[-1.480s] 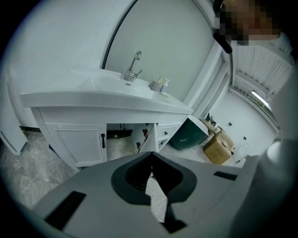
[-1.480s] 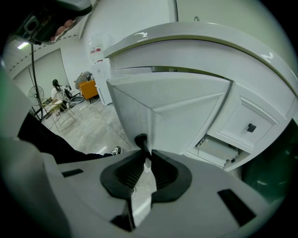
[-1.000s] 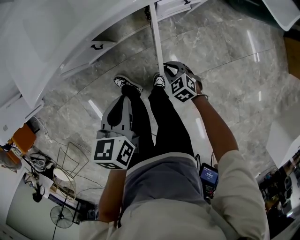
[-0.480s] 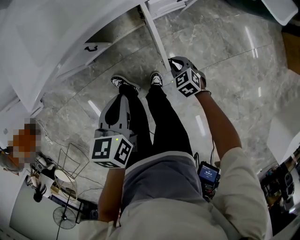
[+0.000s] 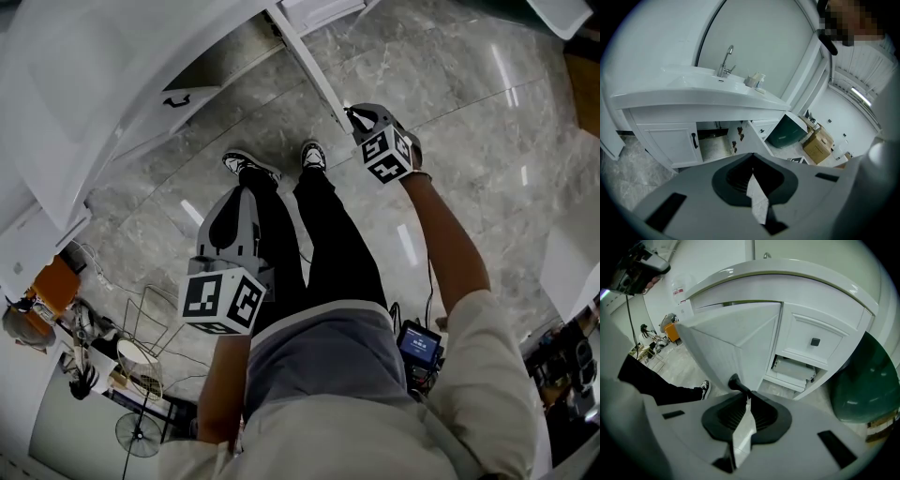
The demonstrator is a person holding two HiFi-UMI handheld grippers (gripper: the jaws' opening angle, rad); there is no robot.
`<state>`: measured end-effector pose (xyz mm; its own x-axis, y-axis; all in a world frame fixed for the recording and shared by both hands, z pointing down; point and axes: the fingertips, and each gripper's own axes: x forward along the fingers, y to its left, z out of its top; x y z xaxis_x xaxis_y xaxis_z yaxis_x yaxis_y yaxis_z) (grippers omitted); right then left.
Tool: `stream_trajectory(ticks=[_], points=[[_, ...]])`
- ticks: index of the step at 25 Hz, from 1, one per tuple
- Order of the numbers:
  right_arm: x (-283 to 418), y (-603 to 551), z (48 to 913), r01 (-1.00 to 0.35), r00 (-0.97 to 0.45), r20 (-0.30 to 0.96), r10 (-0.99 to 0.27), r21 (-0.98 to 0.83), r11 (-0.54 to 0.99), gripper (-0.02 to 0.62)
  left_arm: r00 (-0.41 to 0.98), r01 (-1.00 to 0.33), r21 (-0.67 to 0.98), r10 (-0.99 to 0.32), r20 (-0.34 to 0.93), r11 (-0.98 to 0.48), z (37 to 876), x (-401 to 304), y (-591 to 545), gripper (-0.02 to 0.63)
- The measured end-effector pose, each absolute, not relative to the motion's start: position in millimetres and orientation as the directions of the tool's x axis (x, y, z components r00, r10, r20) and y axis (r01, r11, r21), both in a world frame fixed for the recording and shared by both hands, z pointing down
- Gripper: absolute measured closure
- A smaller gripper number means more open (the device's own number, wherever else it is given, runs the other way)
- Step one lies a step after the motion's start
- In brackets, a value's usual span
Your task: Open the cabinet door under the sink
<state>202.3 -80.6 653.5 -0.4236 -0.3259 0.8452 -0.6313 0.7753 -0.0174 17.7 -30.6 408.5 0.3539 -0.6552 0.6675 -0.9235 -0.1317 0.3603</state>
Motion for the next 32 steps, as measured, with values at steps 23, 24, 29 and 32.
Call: stream_trajectory(ticks=[23, 24, 29, 32], points=[[224.2, -82.8, 658.9, -0.597, -0.379, 0.896, -0.232, -0.046, 0.801, 0.555, 0.359, -0.924, 0.352, -0.658, 0.662, -0.15, 397.6, 12.1, -38.5, 0.606], [226.7, -81.5, 660.8, -0.601, -0.37, 0.902, -0.223, -0.05, 0.798, 0.555, 0.359, -0.924, 0.352, -0.66, 0.66, -0.151, 397.1, 10.2, -39.6, 0.606], [238.7, -72.6, 657.4, -0.642, -0.347, 0.915, -0.207, -0.071, 0.763, 0.555, 0.359, -0.925, 0.343, -0.66, 0.66, -0.161, 395.1, 3.7, -33.5, 0.606], [246.5, -69.6, 648.9, -0.676, -0.354, 0.909, -0.218, -0.088, 0.732, 0.557, 0.354, -0.927, 0.344, -0.665, 0.658, -0.153, 393.0, 1.6, -29.4, 0.606]])
